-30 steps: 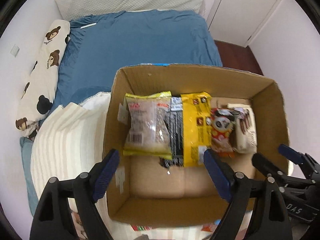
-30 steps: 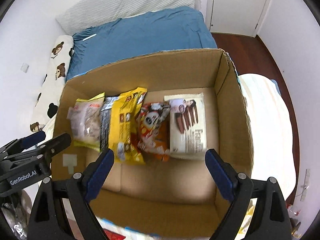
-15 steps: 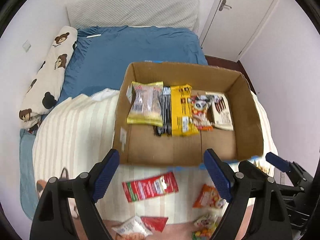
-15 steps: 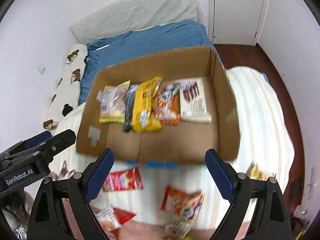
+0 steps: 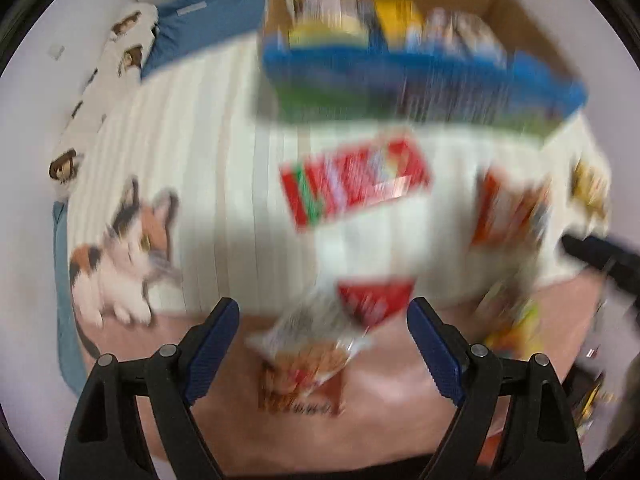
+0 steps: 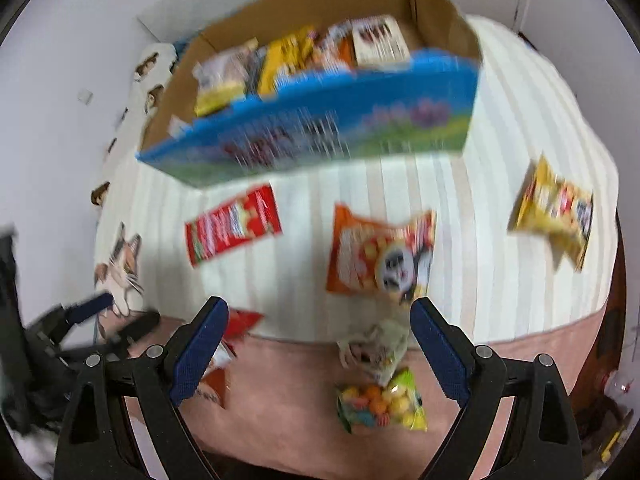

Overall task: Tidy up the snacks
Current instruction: 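Lower both tools back toward the remaining snacks on the bed, then grasp the nitz cookie pack with left tool while right tool grasps orange panda bag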

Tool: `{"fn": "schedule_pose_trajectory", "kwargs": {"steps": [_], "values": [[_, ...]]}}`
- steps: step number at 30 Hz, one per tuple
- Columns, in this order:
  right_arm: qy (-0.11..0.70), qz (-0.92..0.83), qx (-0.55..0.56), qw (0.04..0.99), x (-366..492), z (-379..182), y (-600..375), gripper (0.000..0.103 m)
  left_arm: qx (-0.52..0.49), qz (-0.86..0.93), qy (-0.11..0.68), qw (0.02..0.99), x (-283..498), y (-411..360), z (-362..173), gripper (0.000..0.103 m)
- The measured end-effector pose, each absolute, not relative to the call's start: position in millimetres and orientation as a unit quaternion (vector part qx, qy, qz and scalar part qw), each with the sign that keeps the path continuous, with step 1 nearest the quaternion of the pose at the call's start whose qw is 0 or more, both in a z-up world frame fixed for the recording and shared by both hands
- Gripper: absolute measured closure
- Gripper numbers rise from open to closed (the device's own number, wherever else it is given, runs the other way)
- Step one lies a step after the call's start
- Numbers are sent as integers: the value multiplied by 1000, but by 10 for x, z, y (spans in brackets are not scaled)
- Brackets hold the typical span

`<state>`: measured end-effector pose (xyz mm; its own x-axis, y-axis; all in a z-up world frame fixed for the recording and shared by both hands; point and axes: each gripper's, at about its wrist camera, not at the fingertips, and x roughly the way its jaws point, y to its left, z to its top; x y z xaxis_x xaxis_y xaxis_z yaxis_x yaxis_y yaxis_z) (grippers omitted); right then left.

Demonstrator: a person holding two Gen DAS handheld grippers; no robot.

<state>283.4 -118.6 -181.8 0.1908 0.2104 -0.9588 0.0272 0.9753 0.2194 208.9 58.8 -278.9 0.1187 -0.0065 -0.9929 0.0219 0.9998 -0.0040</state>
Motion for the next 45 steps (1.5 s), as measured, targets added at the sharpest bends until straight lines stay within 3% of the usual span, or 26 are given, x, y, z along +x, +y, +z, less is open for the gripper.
{"fn": "schedule_pose_trajectory", "kwargs": {"steps": [10,23,28,32,37,42,45], "values": [[664,44,52,744,2743,-2265,-1239,8,152,3,703,695,1809,313,-3741,17],[646,94,-295,698,3106,-2669,-559,9,-41,86,701,707,2271,836,-3680,17],[657,100,-354,658,3157,-2992,-437,9,-54,87,692,715,2217,826,-3560,17],[670,93,-305,670,3217,-3009,-506,19,-51,93,683,722,2166,811,-3433,17],[705,73,-117,696,3328,-2882,-802,29,-76,100,671,731,2036,1048,-3255,17],[724,57,166,667,3306,-2988,-1287,28,-88,90,670,731,2003,1239,-3203,17],[725,60,182,661,3287,-3024,-1338,19,-69,62,678,729,2083,1201,-3315,17]]}}
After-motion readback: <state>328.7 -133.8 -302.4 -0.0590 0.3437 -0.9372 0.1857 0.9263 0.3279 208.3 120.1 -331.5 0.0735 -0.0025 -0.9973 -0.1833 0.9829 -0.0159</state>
